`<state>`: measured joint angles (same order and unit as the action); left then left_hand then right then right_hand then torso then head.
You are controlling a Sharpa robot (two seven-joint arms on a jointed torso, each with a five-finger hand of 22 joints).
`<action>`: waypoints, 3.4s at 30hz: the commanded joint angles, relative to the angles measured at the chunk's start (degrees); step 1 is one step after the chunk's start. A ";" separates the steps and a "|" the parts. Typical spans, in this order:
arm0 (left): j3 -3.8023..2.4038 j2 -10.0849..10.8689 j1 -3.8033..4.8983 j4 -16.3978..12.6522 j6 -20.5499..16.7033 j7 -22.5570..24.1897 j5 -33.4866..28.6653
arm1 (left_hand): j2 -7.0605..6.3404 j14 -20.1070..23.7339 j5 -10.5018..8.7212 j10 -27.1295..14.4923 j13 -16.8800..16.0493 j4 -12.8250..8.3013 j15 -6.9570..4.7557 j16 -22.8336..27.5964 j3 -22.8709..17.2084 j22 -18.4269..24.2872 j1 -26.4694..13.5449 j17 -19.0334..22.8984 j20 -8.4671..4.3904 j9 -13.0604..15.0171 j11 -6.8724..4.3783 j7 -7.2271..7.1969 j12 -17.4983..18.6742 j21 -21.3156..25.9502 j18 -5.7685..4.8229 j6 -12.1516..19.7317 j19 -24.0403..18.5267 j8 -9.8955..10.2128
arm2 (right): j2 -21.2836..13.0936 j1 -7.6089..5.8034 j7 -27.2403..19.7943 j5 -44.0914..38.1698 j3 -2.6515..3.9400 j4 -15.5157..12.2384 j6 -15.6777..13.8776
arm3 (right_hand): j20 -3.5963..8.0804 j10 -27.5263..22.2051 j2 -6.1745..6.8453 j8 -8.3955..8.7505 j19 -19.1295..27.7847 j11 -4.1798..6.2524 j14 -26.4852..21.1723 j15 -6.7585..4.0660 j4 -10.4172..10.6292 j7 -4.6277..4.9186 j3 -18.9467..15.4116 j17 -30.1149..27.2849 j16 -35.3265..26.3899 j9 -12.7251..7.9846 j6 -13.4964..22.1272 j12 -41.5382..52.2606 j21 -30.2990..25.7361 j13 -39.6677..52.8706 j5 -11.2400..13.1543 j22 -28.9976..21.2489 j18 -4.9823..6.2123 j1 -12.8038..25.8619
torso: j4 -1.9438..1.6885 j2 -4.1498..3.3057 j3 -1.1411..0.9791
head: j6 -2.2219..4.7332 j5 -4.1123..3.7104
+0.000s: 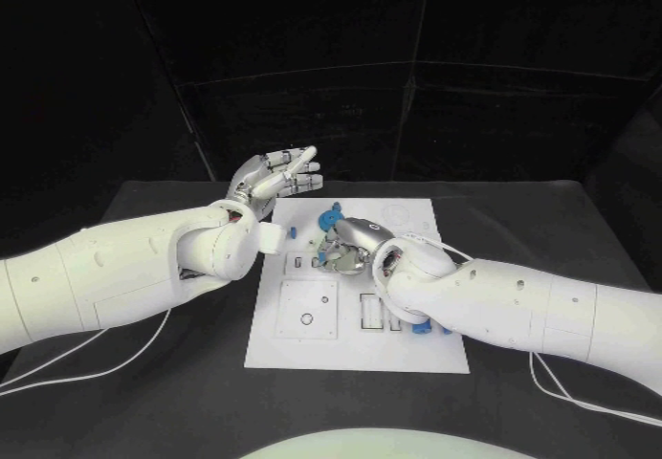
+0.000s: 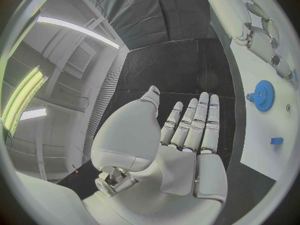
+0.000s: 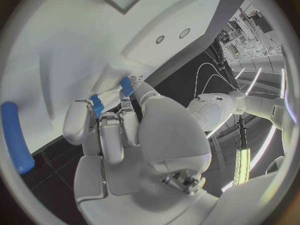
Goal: Assemble the parts on the task board
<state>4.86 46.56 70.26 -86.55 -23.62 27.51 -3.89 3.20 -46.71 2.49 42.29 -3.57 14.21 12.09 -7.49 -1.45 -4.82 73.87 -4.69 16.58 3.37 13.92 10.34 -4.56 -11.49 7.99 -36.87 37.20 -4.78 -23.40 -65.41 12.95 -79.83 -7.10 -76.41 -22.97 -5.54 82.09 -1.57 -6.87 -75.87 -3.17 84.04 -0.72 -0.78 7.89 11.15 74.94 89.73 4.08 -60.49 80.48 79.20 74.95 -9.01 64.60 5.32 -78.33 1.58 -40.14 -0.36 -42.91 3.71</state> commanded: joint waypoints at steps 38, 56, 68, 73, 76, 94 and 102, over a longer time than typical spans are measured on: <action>-0.06 -0.03 0.12 0.03 0.60 0.31 0.38 | 0.45 -0.08 0.24 -0.10 0.07 0.04 0.15 0.11 0.44 0.14 0.34 0.11 0.01 -0.03 0.06 5.66 -0.12 0.33 0.48 0.16 -0.14 -0.02 | 0.09 0.01 2.99 -2.99 -0.21 0.02 4.28 | -0.25 -1.67 2.59 1.63 0.72 -0.62 5.78 0.38 0.79 0.82 -0.06 14.31 0.01 -0.36 2.34 -2.12 -0.61 3.32 -0.02 -1.19 -0.09 3.00 | -0.01 -0.01 0.04 | -0.31 -0.04; -0.06 -0.01 0.12 0.00 0.81 0.14 0.38 | 0.45 -0.08 0.24 -0.12 0.08 0.04 0.15 0.12 0.45 0.14 0.34 0.11 0.01 -0.04 0.07 5.66 -0.11 0.34 0.47 0.18 -0.14 -0.01 | 0.37 0.01 3.46 -2.99 -0.21 0.20 2.87 | -0.85 -2.94 4.87 2.57 0.97 -1.24 5.75 0.96 3.84 1.34 -3.92 14.18 -0.04 -0.28 4.85 -3.36 -0.97 2.10 1.04 -1.73 0.02 6.72 | -0.02 -0.01 0.04 | -0.35 -0.12; -0.06 0.01 0.12 0.03 0.91 0.11 0.38 | 0.48 -0.07 0.25 -0.13 0.09 0.05 0.16 0.16 0.51 0.18 0.33 0.13 0.01 -0.05 0.08 5.66 -0.06 0.38 0.47 0.16 -0.13 0.03 | -0.02 0.05 1.98 -3.05 -0.21 -0.66 -1.77 | -1.37 -4.76 5.48 3.12 1.19 -1.97 5.74 1.56 5.28 2.16 -6.56 14.15 -0.06 -0.35 7.98 -5.04 -1.21 0.36 0.93 -2.13 0.08 6.22 | -0.02 -0.01 0.01 | -0.35 -0.03; -0.06 0.11 0.12 0.23 0.83 -0.07 0.38 | 0.61 -0.96 0.28 2.42 -0.14 -0.10 -0.23 -0.08 0.71 0.10 0.52 0.08 -0.06 0.17 -0.24 4.97 -0.55 -0.06 0.84 -2.16 0.97 -0.39 | -1.47 0.17 -1.86 -3.45 -0.21 -2.64 -6.69 | -1.53 -5.08 5.89 3.05 1.27 -2.14 5.72 1.72 5.57 2.34 -7.27 14.09 -0.08 -0.32 8.64 -5.27 -1.28 0.05 0.48 -2.27 0.11 5.74 | 0.04 0.06 -0.02 | -0.26 0.08; -0.06 0.28 0.12 0.63 0.82 -0.67 1.23 | 0.81 -6.84 0.19 7.31 -0.44 -0.48 -2.21 -2.55 1.12 -0.60 0.97 -0.84 -0.32 0.96 -1.96 3.45 -2.14 -2.22 2.38 -10.30 5.59 -2.35 | -3.36 0.18 -7.62 -1.88 -0.18 -4.56 -8.67 | -1.77 -5.51 6.39 3.05 1.56 -2.44 5.64 1.98 6.35 2.66 -8.48 13.77 -0.20 -0.33 9.68 -5.52 -1.51 -0.30 -0.30 -2.68 0.18 5.45 | 0.08 0.15 -0.01 | -0.19 0.17; -0.08 1.92 1.86 4.29 9.86 -19.57 24.94 | -0.13 -40.60 0.15 32.13 -9.86 -1.56 -13.94 -66.64 4.64 -13.99 1.63 -62.03 -12.52 2.22 -10.70 -3.40 -15.17 -28.04 1.76 -23.02 36.15 -5.01 | -19.60 -5.75 -25.72 23.96 -0.05 -16.01 1.50 | -2.21 -8.16 3.64 1.72 5.02 -2.67 4.65 2.24 7.09 2.85 -12.59 10.15 -1.78 0.13 10.34 -7.10 -4.65 -2.63 -0.89 -8.22 1.22 0.86 | 0.20 0.78 -0.09 | 0.48 0.40; -0.07 0.74 4.58 5.07 23.10 -41.38 45.52 | 0.65 -43.25 0.47 32.76 -36.08 1.99 -15.93 -82.41 7.59 -55.24 -1.83 -85.13 -13.86 7.48 -12.86 -5.94 -43.08 -60.43 -3.11 -25.49 44.61 -11.21 | -26.10 -8.80 -25.73 33.91 0.91 -15.75 3.00 | -1.91 -8.85 2.82 1.57 6.32 -2.40 3.97 1.94 7.15 2.61 -13.26 7.73 -2.98 0.05 9.87 -8.05 -6.13 -3.71 -1.22 -10.82 1.67 0.45 | 0.58 1.33 -0.30 | 0.34 0.87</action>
<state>4.80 47.55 74.62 -81.60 -8.83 -0.98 28.99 3.64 -83.99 2.88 75.58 -37.05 15.84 -3.68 -89.34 6.19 -58.29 72.19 -74.95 2.75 10.53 0.80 4.80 -45.04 -70.59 5.46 -62.27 81.53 -15.53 -49.39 -73.91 -11.03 -53.29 -6.31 -92.32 -22.32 -7.47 73.68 1.55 -5.10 -69.80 -5.62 84.03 1.75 6.39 10.43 -1.87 74.94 86.96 4.15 -50.29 72.64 73.20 71.29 -9.99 53.88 6.25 -77.75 1.96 -39.09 -0.55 -42.48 4.45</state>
